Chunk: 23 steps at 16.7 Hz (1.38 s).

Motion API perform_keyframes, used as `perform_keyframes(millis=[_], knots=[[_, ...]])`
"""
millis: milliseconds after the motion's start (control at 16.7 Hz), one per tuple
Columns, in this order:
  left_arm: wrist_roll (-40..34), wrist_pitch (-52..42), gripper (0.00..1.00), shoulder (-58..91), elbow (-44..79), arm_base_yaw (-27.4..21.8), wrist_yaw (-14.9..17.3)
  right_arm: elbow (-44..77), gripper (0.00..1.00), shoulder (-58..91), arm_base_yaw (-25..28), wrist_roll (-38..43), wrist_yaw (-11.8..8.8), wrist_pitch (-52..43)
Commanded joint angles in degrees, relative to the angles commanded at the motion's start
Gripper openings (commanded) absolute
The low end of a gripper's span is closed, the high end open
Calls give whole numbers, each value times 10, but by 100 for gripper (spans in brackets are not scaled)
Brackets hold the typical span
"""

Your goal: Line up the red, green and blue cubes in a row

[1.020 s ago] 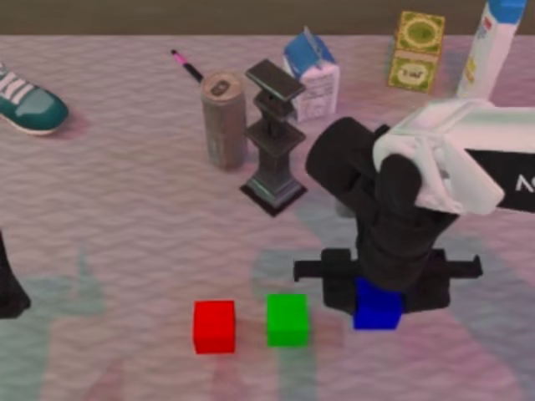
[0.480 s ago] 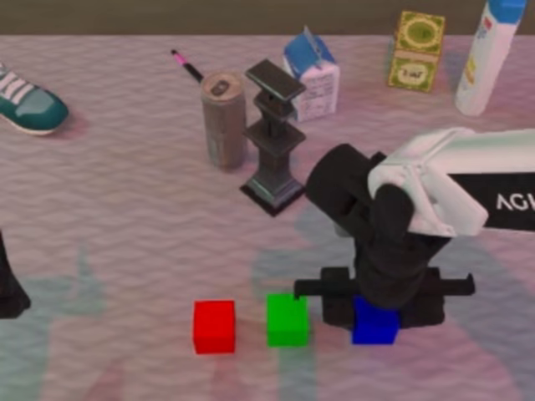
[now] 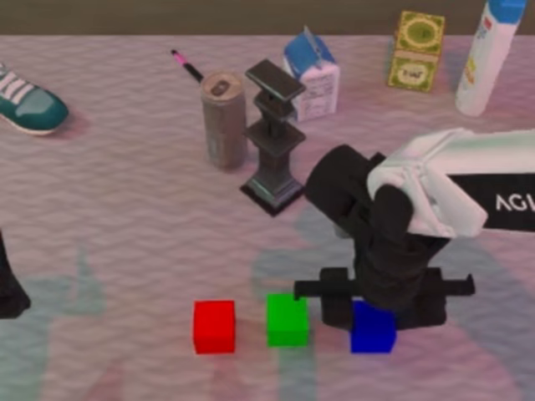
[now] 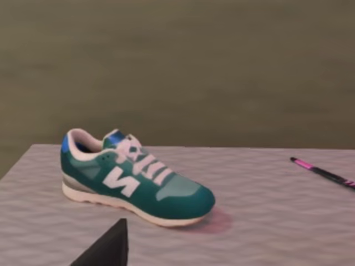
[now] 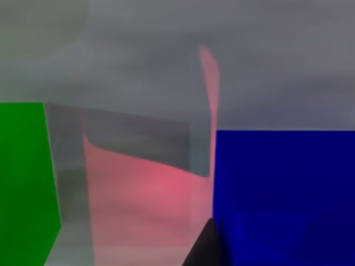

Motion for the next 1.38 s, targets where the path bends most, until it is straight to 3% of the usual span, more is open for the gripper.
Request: perform_keyframes(millis=[240, 300, 900, 1380], knots=[[0, 0, 100, 0, 0, 0, 0, 0, 98, 0, 0, 0, 0, 0], [0, 0, 100, 0, 0, 0, 0, 0, 100, 0, 0, 0, 0, 0], [0, 0, 100, 0, 0, 0, 0, 8, 100, -3, 1, 0, 0, -10], [0, 0, 100, 0, 0, 0, 0, 94, 100, -58, 5, -1, 0, -152]])
